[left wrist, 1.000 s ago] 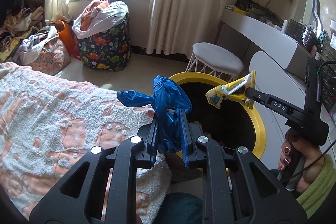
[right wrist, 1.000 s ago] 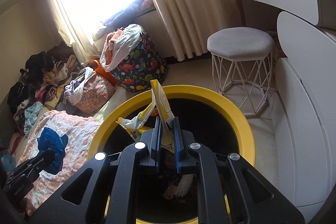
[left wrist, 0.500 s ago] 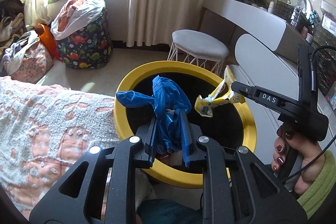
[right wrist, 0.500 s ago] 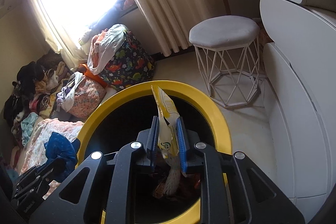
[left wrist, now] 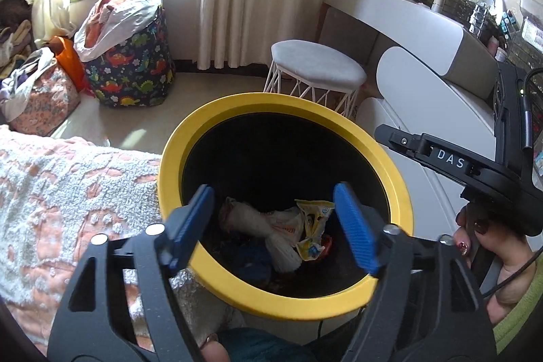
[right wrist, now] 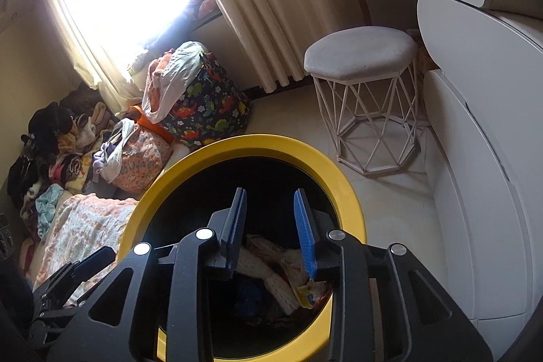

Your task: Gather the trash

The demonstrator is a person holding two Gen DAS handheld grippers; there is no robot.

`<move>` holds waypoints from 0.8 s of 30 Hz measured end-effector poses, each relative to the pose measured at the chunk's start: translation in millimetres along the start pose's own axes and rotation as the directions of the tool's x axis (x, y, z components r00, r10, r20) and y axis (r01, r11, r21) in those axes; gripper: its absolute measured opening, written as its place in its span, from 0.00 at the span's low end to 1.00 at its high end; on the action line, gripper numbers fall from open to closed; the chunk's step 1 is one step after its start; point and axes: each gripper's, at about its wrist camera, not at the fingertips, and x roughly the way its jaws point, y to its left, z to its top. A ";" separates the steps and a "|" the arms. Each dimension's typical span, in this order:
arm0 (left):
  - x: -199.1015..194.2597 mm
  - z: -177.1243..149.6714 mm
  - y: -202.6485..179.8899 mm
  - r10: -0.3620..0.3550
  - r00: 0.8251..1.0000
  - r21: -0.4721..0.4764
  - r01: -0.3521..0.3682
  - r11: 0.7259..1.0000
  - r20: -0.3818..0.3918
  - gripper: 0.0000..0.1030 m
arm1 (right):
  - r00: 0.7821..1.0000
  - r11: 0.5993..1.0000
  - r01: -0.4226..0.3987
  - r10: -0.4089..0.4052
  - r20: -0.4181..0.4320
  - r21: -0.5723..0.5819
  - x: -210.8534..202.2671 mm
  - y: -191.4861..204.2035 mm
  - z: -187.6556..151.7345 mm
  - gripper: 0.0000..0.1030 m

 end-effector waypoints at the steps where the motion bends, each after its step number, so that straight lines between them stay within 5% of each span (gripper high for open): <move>1: -2.1 -0.4 1.4 0.002 1.000 -0.004 -0.002 1.000 0.004 0.76 | 1.000 1.000 -0.002 0.002 0.002 -0.005 -1.5 0.8 0.0 0.36; 6: -15.5 -1.8 8.7 0.022 0.999 -0.027 -0.022 0.999 0.023 0.89 | 1.000 1.000 -0.024 0.024 0.000 -0.014 -12.1 4.6 -1.7 0.57; 14: -48.1 -5.3 24.9 0.063 0.996 -0.074 -0.058 0.996 0.069 0.89 | 0.998 0.995 -0.053 0.054 0.017 -0.081 -31.7 29.1 -7.4 0.82; 24: -92.8 -19.2 55.7 0.183 0.977 -0.140 -0.168 0.976 0.107 0.89 | 0.996 0.978 -0.063 0.073 0.045 -0.197 -52.4 82.6 -28.7 0.93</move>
